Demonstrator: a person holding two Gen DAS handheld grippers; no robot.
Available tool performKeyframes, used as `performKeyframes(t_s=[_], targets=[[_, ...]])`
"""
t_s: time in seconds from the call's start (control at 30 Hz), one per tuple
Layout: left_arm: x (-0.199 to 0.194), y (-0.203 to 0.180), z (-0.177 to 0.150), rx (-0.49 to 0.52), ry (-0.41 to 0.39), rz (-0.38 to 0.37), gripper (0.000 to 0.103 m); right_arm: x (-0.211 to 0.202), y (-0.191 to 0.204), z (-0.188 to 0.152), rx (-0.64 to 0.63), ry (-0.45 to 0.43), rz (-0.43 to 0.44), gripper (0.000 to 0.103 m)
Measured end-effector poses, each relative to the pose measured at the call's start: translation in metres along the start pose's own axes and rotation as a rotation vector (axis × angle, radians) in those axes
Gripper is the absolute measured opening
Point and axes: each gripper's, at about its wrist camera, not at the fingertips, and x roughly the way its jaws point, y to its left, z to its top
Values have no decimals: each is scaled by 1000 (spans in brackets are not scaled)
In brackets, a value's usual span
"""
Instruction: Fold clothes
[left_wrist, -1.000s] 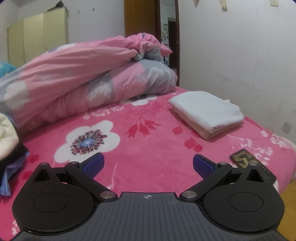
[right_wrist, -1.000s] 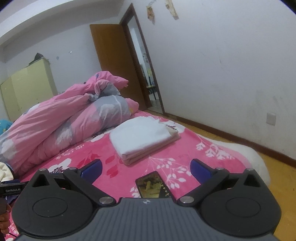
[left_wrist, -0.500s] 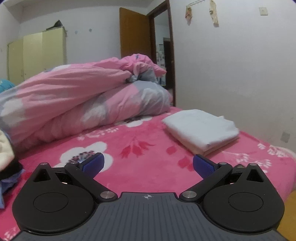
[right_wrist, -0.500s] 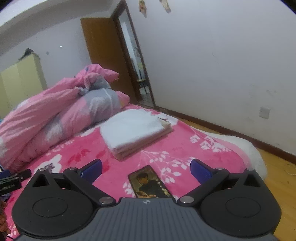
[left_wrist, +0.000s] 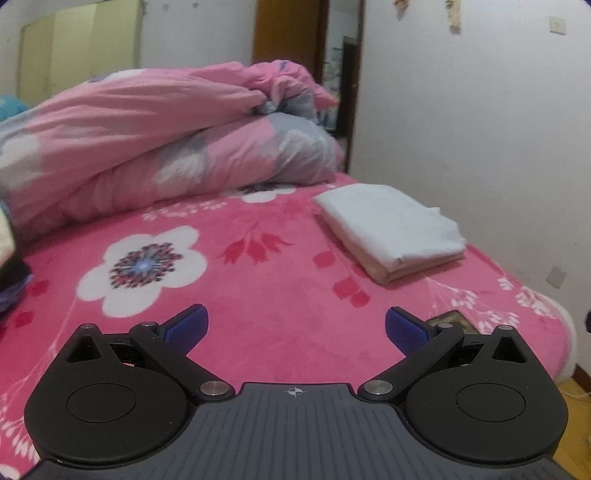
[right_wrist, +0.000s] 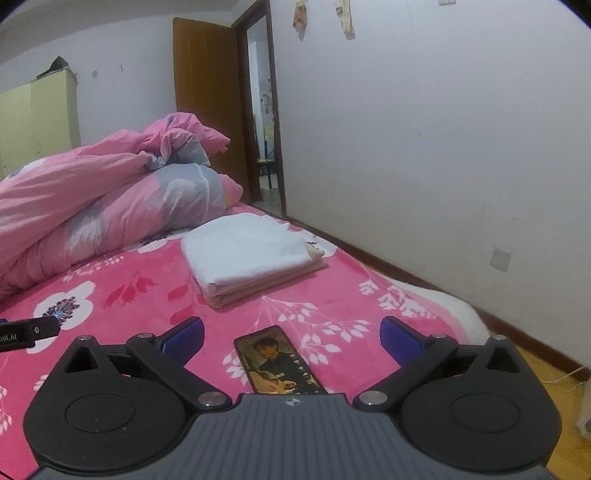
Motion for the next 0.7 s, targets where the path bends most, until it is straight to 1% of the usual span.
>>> performKeyframes(t_s=[0.17,0.37,0.43,0.57,0.63,0.7], targets=[[-6,-13,-2,66,-31,64,103,-2,1,-7,-11,12,-41,103],[-13,-25,-3,137,-77,84,103,-5,-2,-12,-15,34,-74,103],[-16,-25,-3,131,-79,67,103,-7,-4,-11,-8,38,-63,103],[-21,-23,-1,107,-73,37,103,-7,-7,-8,17,59,6,103],[-21,-22,0,102,-71,40,103,-3,-4,-6,18,78,24,103],[-21,-22,2,108,-69,47,103,3,6,-4,-11,85,25,103]])
